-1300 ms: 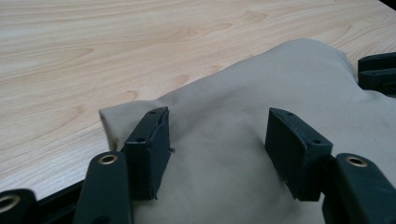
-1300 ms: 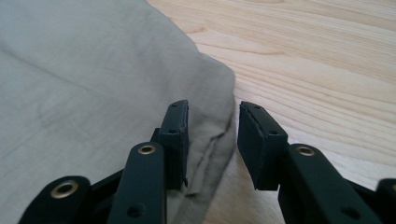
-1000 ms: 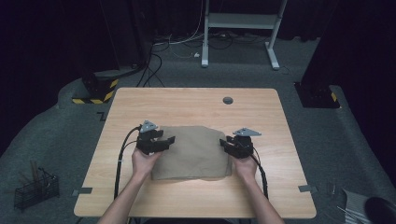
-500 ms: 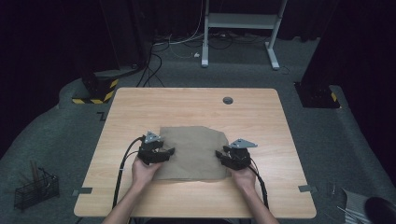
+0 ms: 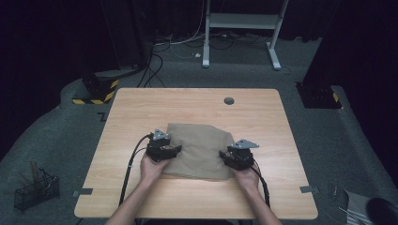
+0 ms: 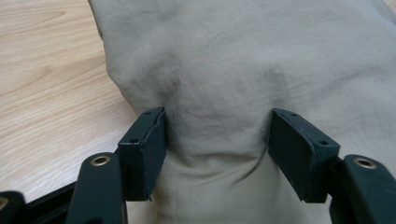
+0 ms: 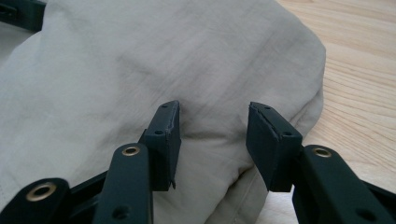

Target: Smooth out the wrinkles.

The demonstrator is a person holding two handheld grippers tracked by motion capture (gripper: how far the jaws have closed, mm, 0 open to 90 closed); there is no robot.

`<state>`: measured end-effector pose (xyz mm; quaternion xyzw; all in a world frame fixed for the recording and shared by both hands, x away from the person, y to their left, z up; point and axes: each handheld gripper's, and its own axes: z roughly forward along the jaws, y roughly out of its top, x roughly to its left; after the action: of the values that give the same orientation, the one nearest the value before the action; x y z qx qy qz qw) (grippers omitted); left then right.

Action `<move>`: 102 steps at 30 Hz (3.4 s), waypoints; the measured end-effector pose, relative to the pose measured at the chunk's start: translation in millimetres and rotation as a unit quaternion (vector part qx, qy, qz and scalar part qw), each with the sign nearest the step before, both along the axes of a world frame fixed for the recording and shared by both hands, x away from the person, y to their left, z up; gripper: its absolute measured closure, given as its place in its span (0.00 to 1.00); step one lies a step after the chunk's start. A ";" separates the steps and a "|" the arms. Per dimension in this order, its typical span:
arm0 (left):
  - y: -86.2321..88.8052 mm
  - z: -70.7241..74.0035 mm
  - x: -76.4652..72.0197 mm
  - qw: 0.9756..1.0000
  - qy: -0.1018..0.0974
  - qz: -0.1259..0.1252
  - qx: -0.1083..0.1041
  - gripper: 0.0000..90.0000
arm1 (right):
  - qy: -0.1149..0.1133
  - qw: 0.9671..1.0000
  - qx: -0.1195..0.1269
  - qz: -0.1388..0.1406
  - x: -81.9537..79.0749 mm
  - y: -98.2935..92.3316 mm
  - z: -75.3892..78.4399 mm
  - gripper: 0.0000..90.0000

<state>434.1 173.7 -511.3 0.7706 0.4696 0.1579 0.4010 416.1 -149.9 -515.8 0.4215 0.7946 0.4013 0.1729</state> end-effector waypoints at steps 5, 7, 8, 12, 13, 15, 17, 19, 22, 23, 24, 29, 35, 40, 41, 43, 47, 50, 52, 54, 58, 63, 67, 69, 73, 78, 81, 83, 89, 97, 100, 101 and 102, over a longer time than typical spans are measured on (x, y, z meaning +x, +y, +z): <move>-6.2 -0.2 9.3 1.000 0.000 -0.002 0.001 0.41 | 0.007 1.000 -0.003 -0.017 10.0 -3.5 1.5 0.61; -8.2 -0.4 12.7 1.000 0.000 -0.001 0.001 0.40 | 0.009 1.000 -0.004 -0.022 15.1 -5.3 2.0 0.61; -9.2 -0.2 14.8 1.000 -0.001 -0.001 0.003 0.40 | 0.011 1.000 -0.002 -0.025 16.3 -5.8 1.9 0.61; -12.3 -1.9 18.8 1.000 0.000 0.001 -0.005 0.40 | 0.016 0.999 -0.007 -0.033 24.1 -7.9 3.2 0.61; -11.8 -2.3 20.1 1.000 -0.001 0.001 -0.004 0.40 | 0.015 0.999 -0.010 -0.034 26.2 -8.2 3.5 0.61; -12.2 -3.1 23.0 1.000 0.001 0.002 -0.006 0.39 | 0.014 0.999 -0.011 -0.036 30.2 -8.6 3.6 0.61; -13.7 -2.3 26.8 1.000 0.002 0.002 -0.002 0.38 | 0.019 0.999 -0.002 -0.044 34.5 -10.5 1.5 0.60; -15.8 -1.8 30.5 1.000 0.003 0.003 0.002 0.38 | 0.020 0.999 0.000 -0.047 37.4 -11.6 0.5 0.60; -16.2 -3.5 33.8 1.000 0.004 0.010 -0.008 0.38 | 0.024 0.998 0.000 -0.053 40.1 -11.9 1.0 0.60; -15.9 -3.7 34.2 1.000 0.004 0.010 -0.009 0.38 | 0.024 0.998 -0.002 -0.052 41.3 -12.0 1.6 0.60; -15.6 -3.6 34.4 1.000 0.004 0.010 -0.011 0.38 | 0.025 0.998 -0.001 -0.053 41.6 -12.0 2.0 0.60; -13.0 2.5 31.3 1.000 -0.003 0.010 -0.010 0.40 | 0.021 0.998 0.005 -0.053 39.1 -13.9 4.1 0.61; -8.1 14.5 24.2 1.000 -0.014 0.010 -0.015 0.40 | 0.010 0.999 0.017 -0.050 32.1 -18.1 13.4 0.61; -2.6 23.1 17.1 1.000 -0.022 0.008 -0.011 0.40 | 0.003 0.998 0.026 -0.049 28.7 -21.1 18.4 0.60; -1.6 24.8 15.3 1.000 -0.025 0.006 -0.003 0.40 | 0.001 0.999 0.025 -0.047 27.9 -21.8 18.7 0.60; 1.1 28.4 10.8 0.999 -0.030 0.003 0.014 0.40 | 0.001 0.999 0.027 -0.046 24.2 -23.9 19.5 0.60; 8.7 34.9 4.0 0.999 -0.035 0.005 0.004 0.40 | -0.002 0.999 0.026 -0.046 17.0 -28.2 23.3 0.60; 13.3 38.0 -0.1 0.999 -0.041 0.007 -0.006 0.40 | -0.007 0.998 0.029 -0.047 14.5 -31.1 26.4 0.60; 16.4 39.3 -3.3 0.999 -0.042 0.007 -0.011 0.40 | -0.009 0.998 0.028 -0.049 13.6 -33.0 27.3 0.60; 18.6 39.8 -5.5 0.999 -0.044 0.005 -0.010 0.39 | -0.011 0.998 0.030 -0.048 11.9 -34.7 27.8 0.60; 20.9 39.4 -10.3 0.999 -0.043 0.002 -0.001 0.39 | -0.011 0.999 0.024 -0.046 7.8 -38.9 27.6 0.60; 26.0 39.6 -15.9 0.999 -0.045 0.000 -0.006 0.39 | -0.013 0.998 0.026 -0.050 2.6 -45.5 29.1 0.60; 33.6 39.6 -21.4 0.999 -0.046 0.006 -0.020 0.39 | -0.016 0.998 0.034 -0.053 -0.7 -49.6 30.2 0.60; 36.6 39.0 -23.4 0.999 -0.047 0.008 -0.019 0.39 | -0.020 0.998 0.036 -0.053 -3.3 -50.5 30.4 0.60; 43.2 37.6 -28.7 0.998 -0.045 0.016 -0.029 0.39 | -0.018 0.998 0.037 -0.053 -8.1 -52.1 29.9 0.60; 51.2 36.3 -36.0 0.998 -0.044 0.022 -0.034 0.39 | -0.022 0.998 0.036 -0.054 -13.6 -55.7 29.4 0.60; 54.2 36.9 -41.7 0.998 -0.047 0.023 -0.037 0.39 | -0.023 0.997 0.041 -0.056 -15.4 -57.8 29.1 0.60; 56.1 36.3 -45.2 0.998 -0.048 0.025 -0.037 0.39 | -0.026 0.997 0.043 -0.056 -17.5 -58.3 29.1 0.60; 57.9 31.7 -54.9 0.998 -0.045 0.023 -0.033 0.39 | -0.024 0.997 0.048 -0.057 -24.4 -61.5 27.4 0.60; 68.6 26.5 -64.8 0.998 -0.043 0.037 -0.034 0.39 | -0.021 0.997 0.045 -0.060 -34.9 -67.1 20.1 0.61; 73.3 24.5 -68.4 0.997 -0.038 0.048 -0.041 0.39 | -0.015 0.997 0.045 -0.061 -37.8 -68.3 19.2 0.61; 74.0 24.0 -70.1 0.997 -0.037 0.049 -0.041 0.39 | -0.015 0.997 0.045 -0.061 -38.5 -68.4 19.2 0.61; 74.7 23.3 -71.6 0.997 -0.040 0.050 -0.035 0.39 | -0.016 0.997 0.045 -0.060 -39.8 -68.3 19.3 0.61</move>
<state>362.5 248.4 -488.0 0.7243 0.4967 0.1920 0.4379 376.3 -218.2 -496.5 0.4696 0.7462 0.4318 0.1904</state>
